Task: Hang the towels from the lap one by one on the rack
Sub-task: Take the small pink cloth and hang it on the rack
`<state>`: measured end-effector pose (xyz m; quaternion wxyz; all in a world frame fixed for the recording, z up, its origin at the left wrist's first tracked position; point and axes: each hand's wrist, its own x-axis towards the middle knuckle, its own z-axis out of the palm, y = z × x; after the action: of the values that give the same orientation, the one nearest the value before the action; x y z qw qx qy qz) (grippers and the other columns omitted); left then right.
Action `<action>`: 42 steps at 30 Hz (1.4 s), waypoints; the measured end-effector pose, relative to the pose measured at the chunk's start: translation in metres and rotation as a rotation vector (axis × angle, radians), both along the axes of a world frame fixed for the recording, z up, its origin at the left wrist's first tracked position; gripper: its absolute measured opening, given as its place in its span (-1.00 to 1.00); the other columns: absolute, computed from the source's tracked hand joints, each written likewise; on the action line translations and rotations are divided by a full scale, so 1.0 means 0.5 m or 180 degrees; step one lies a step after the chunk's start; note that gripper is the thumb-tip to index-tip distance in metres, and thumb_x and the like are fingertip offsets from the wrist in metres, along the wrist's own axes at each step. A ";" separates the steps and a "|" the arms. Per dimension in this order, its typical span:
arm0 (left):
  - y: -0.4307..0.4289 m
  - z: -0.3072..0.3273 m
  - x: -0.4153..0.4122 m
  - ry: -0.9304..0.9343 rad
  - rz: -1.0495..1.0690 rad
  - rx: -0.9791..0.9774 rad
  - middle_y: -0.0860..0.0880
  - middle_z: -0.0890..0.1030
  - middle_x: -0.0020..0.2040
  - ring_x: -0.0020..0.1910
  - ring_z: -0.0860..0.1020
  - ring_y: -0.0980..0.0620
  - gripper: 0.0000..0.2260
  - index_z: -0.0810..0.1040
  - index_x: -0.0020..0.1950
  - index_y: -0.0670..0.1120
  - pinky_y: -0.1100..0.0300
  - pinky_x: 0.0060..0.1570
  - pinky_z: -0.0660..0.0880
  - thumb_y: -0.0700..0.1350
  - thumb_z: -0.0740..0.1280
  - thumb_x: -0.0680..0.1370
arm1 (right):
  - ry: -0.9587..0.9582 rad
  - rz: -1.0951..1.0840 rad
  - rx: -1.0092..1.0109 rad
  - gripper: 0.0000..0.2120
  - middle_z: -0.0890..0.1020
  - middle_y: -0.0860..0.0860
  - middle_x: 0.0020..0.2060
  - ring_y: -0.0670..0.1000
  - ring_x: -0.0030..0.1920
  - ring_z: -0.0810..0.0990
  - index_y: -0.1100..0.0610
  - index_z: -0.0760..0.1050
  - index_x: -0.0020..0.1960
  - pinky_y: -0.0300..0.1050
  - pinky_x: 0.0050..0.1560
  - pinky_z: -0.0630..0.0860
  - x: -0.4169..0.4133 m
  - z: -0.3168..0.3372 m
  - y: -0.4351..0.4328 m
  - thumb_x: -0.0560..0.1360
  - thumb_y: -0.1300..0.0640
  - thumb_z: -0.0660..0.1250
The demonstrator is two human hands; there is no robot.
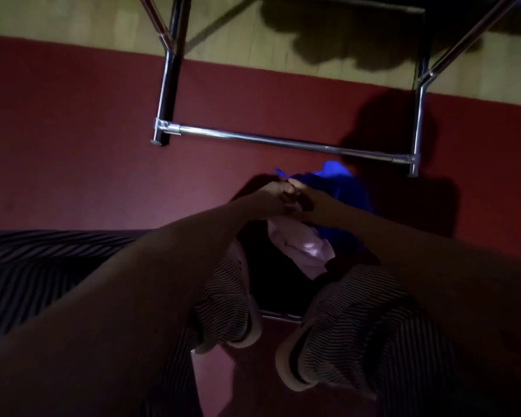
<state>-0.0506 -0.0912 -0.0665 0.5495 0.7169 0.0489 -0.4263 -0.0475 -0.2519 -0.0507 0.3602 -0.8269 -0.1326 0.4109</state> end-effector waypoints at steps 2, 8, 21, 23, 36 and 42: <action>0.016 0.067 0.034 -0.0207 -0.0732 0.0115 -0.01 0.55 -0.25 -0.36 0.48 0.37 -0.89 0.55 -0.05 -0.21 0.44 -0.23 0.42 -0.35 0.39 0.46 | 0.0134 0.0219 0.0161 -0.35 0.43 0.12 0.31 0.06 0.32 0.39 0.27 0.15 0.46 0.02 0.36 0.31 0.027 0.033 -0.013 0.46 0.26 0.38; 0.049 0.250 0.075 -0.0790 -0.1029 0.0182 0.04 0.53 -0.26 -0.42 0.50 0.38 -0.78 0.53 0.06 -0.38 0.52 -0.32 0.41 -0.43 0.38 0.42 | -0.0016 0.0324 -0.0231 -0.77 0.45 0.06 -0.25 0.01 -0.15 0.40 0.20 0.48 -0.08 -0.12 -0.14 0.30 0.052 0.162 0.017 0.39 0.11 0.46; 0.155 0.549 0.024 -0.2210 -0.0519 0.1061 0.05 0.30 -0.49 -0.54 0.30 0.24 -0.63 0.34 -0.46 0.00 0.38 -0.47 0.20 -0.16 0.43 0.46 | -0.1903 0.0301 -0.1257 -0.74 0.50 -0.05 -0.26 0.00 -0.02 0.51 0.04 0.33 -0.30 -0.10 -0.05 0.18 0.018 0.461 -0.013 0.49 -0.04 0.28; 0.170 0.557 0.012 -0.2393 -0.0129 0.1017 0.06 0.35 -0.46 -0.50 0.34 0.25 -0.68 0.38 -0.42 0.00 0.40 -0.42 0.24 -0.14 0.41 0.48 | -0.1753 -0.0035 -0.0997 -0.75 0.49 -0.05 -0.26 -0.03 -0.12 0.49 0.03 0.30 -0.29 -0.11 -0.08 0.23 0.009 0.479 -0.020 0.49 0.01 0.30; 0.111 0.567 0.017 -0.2276 0.1510 0.1070 -0.11 0.52 -0.32 -0.29 0.41 0.04 -0.82 0.59 -0.25 -0.18 0.21 -0.38 0.28 -0.12 0.37 0.51 | -0.0482 -0.2267 0.0245 -0.60 0.30 -0.02 -0.59 -0.08 -0.53 0.25 0.12 0.27 -0.45 -0.22 -0.48 0.15 0.009 0.524 0.012 0.50 0.18 0.34; 0.027 0.551 0.000 -0.2126 0.1023 0.0997 0.04 0.41 -0.51 -0.50 0.32 0.17 -0.68 0.46 -0.45 -0.06 0.31 -0.49 0.22 -0.06 0.34 0.51 | 0.0692 -0.3026 0.1374 -0.91 0.60 0.08 -0.26 0.02 -0.23 0.59 0.17 0.42 0.05 -0.05 -0.08 0.51 0.005 0.545 0.075 0.59 0.17 0.19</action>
<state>-0.0507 -0.0778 0.2089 0.4790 0.8743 0.0436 -0.0660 -0.0448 -0.2145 0.2217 0.6803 -0.6556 0.2132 0.2490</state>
